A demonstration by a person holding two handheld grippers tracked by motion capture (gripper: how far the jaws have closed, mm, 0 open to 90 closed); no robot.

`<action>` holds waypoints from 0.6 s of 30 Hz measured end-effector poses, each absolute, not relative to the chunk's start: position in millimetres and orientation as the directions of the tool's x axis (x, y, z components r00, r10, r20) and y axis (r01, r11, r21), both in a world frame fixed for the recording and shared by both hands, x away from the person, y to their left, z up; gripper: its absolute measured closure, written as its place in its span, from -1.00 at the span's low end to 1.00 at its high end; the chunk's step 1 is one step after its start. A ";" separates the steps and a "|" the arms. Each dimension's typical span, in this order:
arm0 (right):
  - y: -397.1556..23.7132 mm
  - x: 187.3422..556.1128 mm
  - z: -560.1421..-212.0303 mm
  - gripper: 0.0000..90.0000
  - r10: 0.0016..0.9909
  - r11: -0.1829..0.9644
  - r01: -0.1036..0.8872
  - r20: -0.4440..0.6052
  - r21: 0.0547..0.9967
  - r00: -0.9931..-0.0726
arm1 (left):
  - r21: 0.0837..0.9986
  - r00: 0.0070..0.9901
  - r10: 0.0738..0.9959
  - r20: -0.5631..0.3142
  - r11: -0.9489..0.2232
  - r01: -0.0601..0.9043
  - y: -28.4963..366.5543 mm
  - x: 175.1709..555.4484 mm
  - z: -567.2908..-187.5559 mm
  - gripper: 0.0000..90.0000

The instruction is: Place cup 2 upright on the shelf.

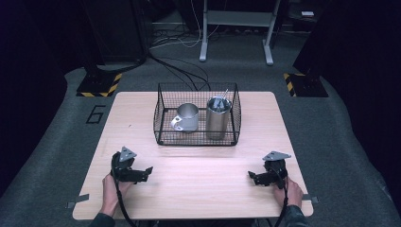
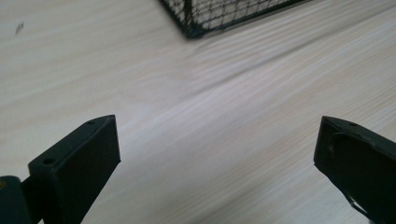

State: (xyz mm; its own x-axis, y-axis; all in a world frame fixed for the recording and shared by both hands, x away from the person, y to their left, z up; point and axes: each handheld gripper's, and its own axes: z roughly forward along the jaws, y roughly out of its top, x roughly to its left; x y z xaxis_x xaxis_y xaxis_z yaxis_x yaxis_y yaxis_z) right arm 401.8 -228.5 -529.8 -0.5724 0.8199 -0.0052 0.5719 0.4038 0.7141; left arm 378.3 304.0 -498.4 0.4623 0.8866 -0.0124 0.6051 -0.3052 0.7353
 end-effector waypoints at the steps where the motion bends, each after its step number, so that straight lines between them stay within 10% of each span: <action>1: -228.5 401.8 -529.7 -1.00 0.820 0.403 0.572 -0.005 0.714 -0.572 | 0.730 0.449 0.893 -0.012 -0.299 0.614 308.6 378.2 -502.9 -0.99; 18: -228.2 401.6 -529.8 -1.00 0.821 0.403 0.572 -0.006 0.715 -0.571 | 0.728 0.355 0.935 0.002 -0.245 0.640 347.6 383.8 -532.4 -1.00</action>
State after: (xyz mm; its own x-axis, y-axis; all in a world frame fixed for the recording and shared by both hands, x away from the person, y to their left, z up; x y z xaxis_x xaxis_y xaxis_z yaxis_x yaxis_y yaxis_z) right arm 401.6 -228.2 -529.8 -0.5709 0.8210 -0.0058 0.5718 0.4026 0.7148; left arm 383.8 347.6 -532.4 0.3549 0.9349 0.0024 0.6405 -0.2449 0.7279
